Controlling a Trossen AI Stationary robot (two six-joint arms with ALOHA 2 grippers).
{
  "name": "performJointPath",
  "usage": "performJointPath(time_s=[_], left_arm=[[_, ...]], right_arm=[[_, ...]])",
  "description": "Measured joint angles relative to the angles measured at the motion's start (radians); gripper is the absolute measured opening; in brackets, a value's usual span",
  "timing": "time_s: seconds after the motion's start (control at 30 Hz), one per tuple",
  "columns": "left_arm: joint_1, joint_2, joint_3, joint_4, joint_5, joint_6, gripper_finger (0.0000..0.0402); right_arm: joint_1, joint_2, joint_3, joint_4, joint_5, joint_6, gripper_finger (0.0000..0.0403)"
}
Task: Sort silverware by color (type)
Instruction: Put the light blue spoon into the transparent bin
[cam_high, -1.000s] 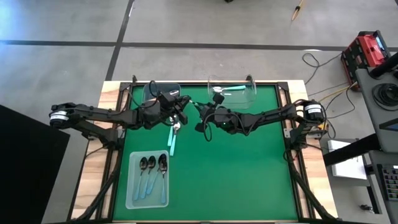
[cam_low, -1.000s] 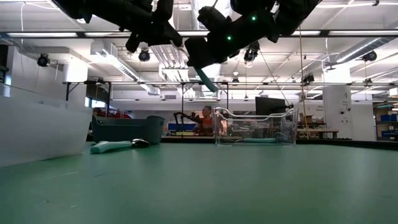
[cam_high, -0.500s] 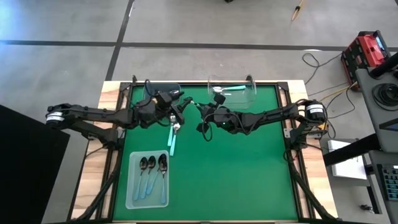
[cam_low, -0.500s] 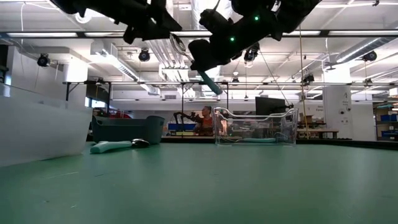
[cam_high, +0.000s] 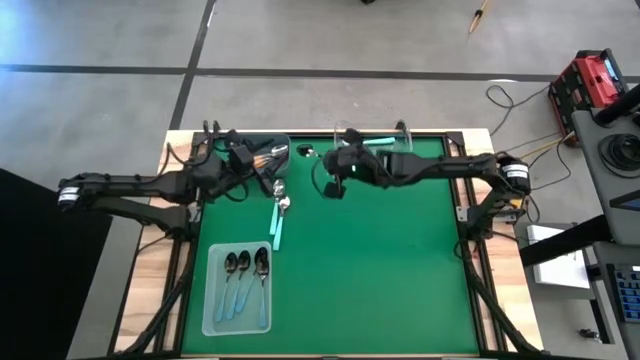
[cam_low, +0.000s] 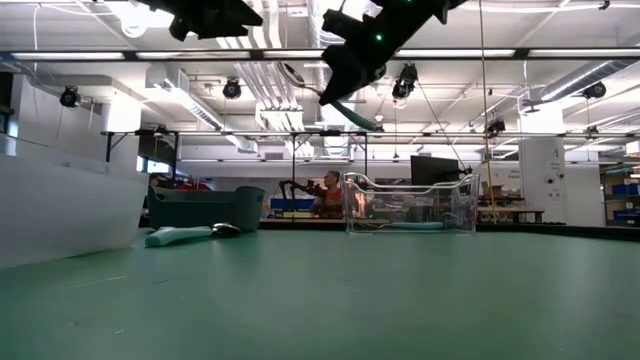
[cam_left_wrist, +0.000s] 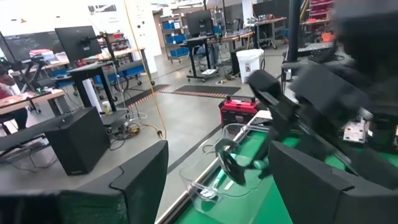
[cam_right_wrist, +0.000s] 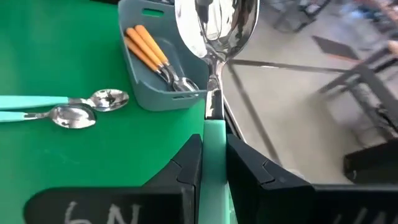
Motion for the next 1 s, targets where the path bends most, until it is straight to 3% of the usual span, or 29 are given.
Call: performJointPath(time_s=[0.2, 0.33, 0.83, 1.0], left_arm=[[0.0, -0.071, 0.0, -0.071, 0.0, 0.004, 0.0259], [0.0, -0.087, 0.0, -0.094, 0.0, 0.017, 0.0259], [0.0, -0.073, -0.001, -0.1, -0.007, 0.044, 0.0259], [0.0, -0.071, -0.002, -0.1, -0.009, 0.048, 0.0259]], right_arm=[[-0.118, 0.005, 0.136, -0.205, -0.229, -0.047, 0.004], [-0.196, 0.012, 0.18, -0.286, -0.329, -0.099, 0.004], [-0.427, 0.057, 0.199, -0.528, -0.369, -0.296, 0.004], [-0.487, 0.11, 0.199, -0.627, -0.427, -0.39, 0.004]])
